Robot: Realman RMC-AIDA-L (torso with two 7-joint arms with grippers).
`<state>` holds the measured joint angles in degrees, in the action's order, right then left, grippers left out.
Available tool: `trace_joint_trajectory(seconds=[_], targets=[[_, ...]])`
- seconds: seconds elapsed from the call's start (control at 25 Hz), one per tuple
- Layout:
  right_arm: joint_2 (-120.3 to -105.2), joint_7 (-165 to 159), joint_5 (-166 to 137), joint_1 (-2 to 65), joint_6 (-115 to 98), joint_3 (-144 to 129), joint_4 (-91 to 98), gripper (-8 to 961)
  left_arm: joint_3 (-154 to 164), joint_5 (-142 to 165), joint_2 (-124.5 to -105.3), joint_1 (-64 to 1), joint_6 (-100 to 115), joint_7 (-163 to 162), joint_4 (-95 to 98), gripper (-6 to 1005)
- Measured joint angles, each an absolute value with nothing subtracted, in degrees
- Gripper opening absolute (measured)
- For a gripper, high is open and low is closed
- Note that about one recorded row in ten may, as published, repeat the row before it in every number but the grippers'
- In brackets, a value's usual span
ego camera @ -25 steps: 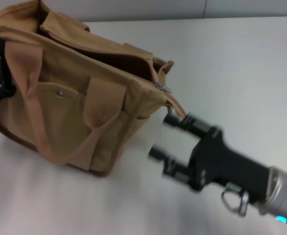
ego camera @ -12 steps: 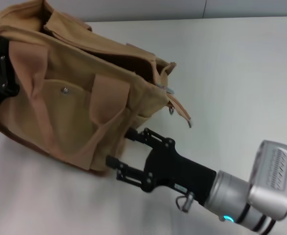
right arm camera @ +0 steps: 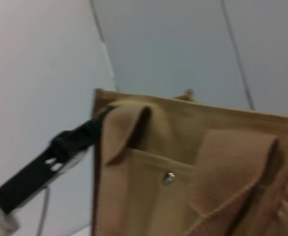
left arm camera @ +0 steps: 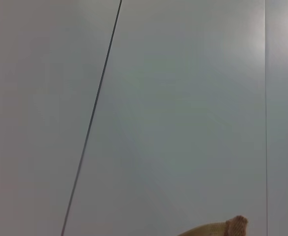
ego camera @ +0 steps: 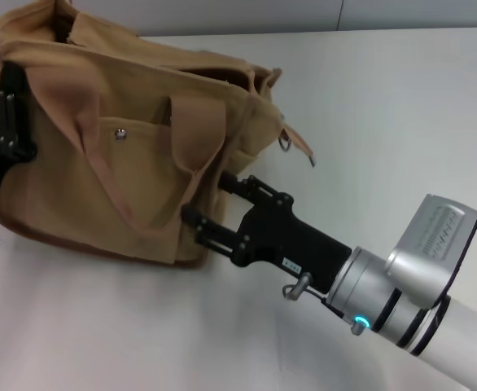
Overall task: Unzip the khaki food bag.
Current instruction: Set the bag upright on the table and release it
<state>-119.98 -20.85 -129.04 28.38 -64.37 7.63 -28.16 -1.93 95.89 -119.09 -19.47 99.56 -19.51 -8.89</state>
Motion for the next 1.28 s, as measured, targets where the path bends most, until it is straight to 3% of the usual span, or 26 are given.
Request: trace_joint_trajectory(seconds=[0.68,1.0,1.28], targets=[[-119.97,-22.75,-128.95,28.72,-62.14,11.37,-26.86,754,-1.93,96.45,-119.18,-19.39,100.39,-20.95,-9.05,69],[-119.97,-22.42,-128.96,29.03,-62.14,11.43,-26.09,390,-1.05,96.58,-119.18,-18.93,100.91,-20.98,-9.56,73],[-119.97,-22.54,-129.00,28.70,-64.56,14.33,-23.59,349,0.97,96.60,-119.18,-18.67,100.80,-21.00,-9.66,76]])
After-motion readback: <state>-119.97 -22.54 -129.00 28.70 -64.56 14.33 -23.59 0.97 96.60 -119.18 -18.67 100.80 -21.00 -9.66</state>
